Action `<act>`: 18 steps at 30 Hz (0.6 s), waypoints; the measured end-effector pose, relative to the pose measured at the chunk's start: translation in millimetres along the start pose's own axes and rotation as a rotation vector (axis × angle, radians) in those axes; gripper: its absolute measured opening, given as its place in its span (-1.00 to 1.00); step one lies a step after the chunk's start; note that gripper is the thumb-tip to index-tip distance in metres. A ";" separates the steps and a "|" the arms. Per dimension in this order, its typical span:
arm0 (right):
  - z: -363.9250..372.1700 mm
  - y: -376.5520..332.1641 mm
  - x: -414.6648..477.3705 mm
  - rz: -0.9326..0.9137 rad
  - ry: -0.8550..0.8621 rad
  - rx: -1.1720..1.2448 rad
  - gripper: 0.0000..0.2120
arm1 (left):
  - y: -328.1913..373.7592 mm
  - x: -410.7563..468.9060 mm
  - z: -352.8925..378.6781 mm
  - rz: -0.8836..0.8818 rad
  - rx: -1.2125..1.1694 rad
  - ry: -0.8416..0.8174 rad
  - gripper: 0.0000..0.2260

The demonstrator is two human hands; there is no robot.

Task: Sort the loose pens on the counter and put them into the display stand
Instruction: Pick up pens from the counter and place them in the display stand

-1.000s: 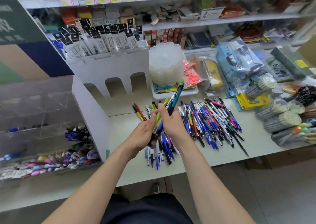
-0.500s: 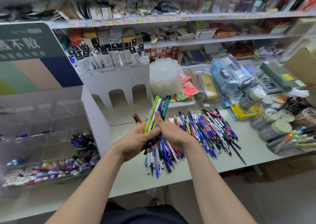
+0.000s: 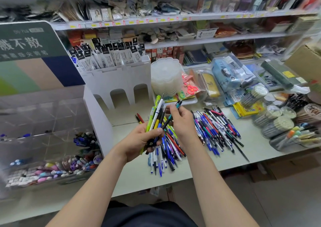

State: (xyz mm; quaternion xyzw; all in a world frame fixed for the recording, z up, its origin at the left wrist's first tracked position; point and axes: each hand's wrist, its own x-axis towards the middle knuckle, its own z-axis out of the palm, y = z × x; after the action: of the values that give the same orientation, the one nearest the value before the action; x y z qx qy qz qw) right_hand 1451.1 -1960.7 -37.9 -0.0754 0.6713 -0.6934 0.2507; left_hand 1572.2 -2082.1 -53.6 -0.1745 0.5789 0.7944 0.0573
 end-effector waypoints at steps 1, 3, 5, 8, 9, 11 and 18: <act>-0.4 3.0 -0.8 -0.022 0.046 -0.029 -0.75 | -2.1 -1.8 -1.3 -0.019 -0.019 0.023 -0.81; -3.6 6.3 -4.1 -0.030 0.176 0.016 -0.76 | -6.2 -4.8 -4.8 -0.052 -0.040 0.075 -0.79; -10.4 6.6 -8.1 -0.064 0.303 0.151 -0.74 | -10.2 -7.7 -9.0 -0.061 -0.050 0.124 -0.73; -13.6 5.6 -19.8 -0.111 0.333 0.274 -0.85 | -17.1 -13.8 -13.0 -0.021 -0.132 0.132 -0.64; -12.0 6.6 -24.8 -0.101 0.292 0.286 -0.89 | -18.5 -15.7 -12.1 -0.012 -0.147 0.126 -0.64; -5.2 13.3 -34.8 -0.106 0.196 0.191 -0.88 | -18.8 -17.0 -7.7 -0.005 -0.123 0.145 -0.67; 21.0 33.5 -55.2 -0.318 0.141 -0.359 -0.89 | -16.9 -19.6 6.8 0.069 -0.060 0.206 -0.73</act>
State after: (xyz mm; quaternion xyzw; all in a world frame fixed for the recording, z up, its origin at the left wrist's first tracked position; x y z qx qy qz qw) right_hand 1516.2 -1953.7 -55.8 -0.1747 0.7794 -0.5972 0.0737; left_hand 1593.9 -2068.1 -60.3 -0.2369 0.5635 0.7906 -0.0349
